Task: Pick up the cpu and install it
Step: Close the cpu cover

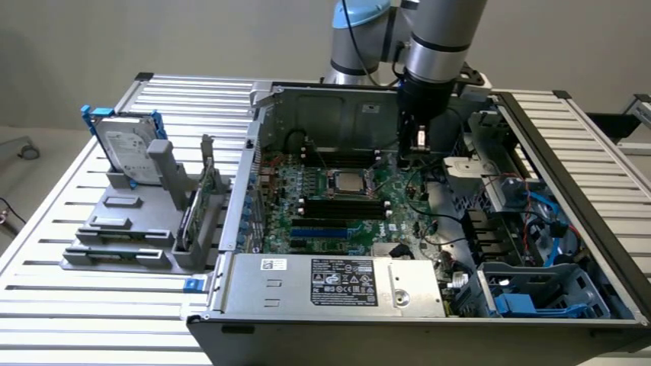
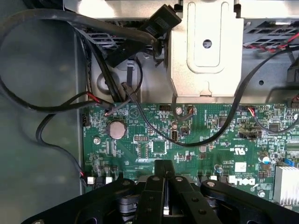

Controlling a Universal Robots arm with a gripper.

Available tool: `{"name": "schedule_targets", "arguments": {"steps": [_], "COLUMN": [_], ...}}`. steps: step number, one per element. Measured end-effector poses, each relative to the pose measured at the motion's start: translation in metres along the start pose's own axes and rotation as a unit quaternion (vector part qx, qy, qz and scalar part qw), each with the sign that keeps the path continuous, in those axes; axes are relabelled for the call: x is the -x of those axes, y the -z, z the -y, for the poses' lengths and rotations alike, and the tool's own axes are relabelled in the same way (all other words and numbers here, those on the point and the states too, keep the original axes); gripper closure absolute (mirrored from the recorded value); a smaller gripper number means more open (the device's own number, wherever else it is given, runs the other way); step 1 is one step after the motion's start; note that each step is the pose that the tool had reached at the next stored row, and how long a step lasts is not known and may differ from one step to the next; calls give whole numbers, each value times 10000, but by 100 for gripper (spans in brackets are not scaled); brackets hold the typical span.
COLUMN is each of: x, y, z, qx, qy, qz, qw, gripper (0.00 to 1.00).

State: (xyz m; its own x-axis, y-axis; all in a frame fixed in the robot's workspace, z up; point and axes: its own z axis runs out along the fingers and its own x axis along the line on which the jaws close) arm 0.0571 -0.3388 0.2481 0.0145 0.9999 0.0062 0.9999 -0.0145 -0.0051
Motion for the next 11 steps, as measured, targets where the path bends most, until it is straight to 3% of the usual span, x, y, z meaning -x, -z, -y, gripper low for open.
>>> {"name": "schedule_targets", "arguments": {"steps": [2, 5, 11], "x": [12, 28, 55], "y": [5, 6, 6], "z": [23, 54, 129], "qx": [-37, -116, -310], "qy": [0, -1, -3], "qz": [-1, -2, 0], "qw": [10000, 9999, 9995], "gripper": [89, 89, 89]}}
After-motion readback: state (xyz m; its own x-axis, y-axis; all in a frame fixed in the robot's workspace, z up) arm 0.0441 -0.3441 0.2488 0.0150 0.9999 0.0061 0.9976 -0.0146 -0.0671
